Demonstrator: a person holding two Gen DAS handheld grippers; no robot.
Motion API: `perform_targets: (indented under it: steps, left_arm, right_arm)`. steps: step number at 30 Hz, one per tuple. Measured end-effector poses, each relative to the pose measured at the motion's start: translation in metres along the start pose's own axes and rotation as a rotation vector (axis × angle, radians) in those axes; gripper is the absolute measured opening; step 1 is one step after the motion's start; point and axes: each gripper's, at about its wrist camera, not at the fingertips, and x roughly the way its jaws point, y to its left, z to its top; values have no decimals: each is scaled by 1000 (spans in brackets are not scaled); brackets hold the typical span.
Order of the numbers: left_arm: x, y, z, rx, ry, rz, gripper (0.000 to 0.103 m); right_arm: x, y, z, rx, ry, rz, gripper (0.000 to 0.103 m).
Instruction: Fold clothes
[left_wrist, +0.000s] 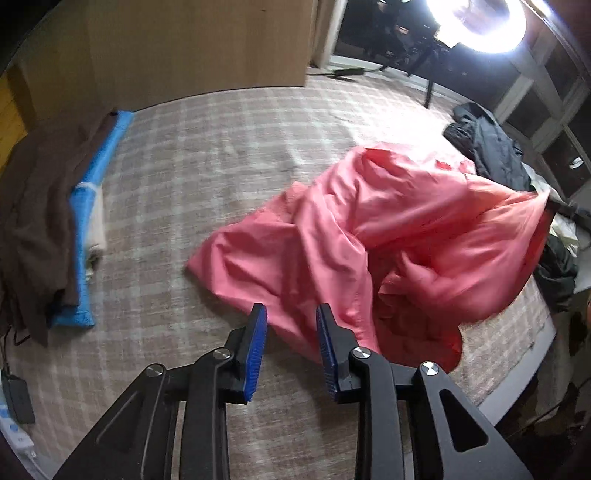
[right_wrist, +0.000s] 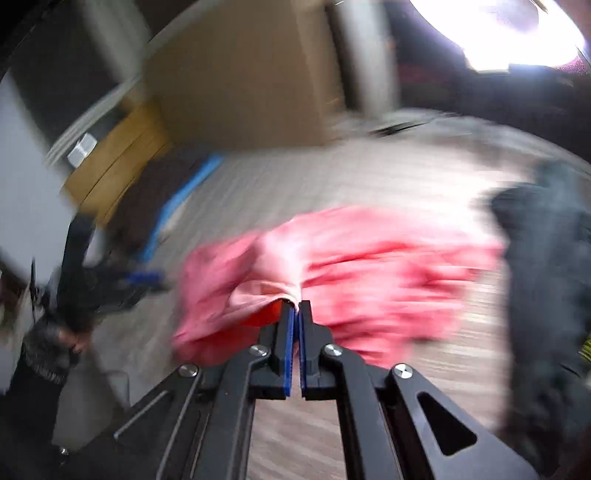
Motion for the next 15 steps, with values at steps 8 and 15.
perform_targets:
  steps: [8,15]
  left_arm:
    - [14,-38,11,84,42,-42,41]
    - [20,-67,-28,150,123,-77,49]
  right_arm:
    - [-25,-86,-26,187,98,-225,28]
    - [24,-20,-62,-61,208,32,55]
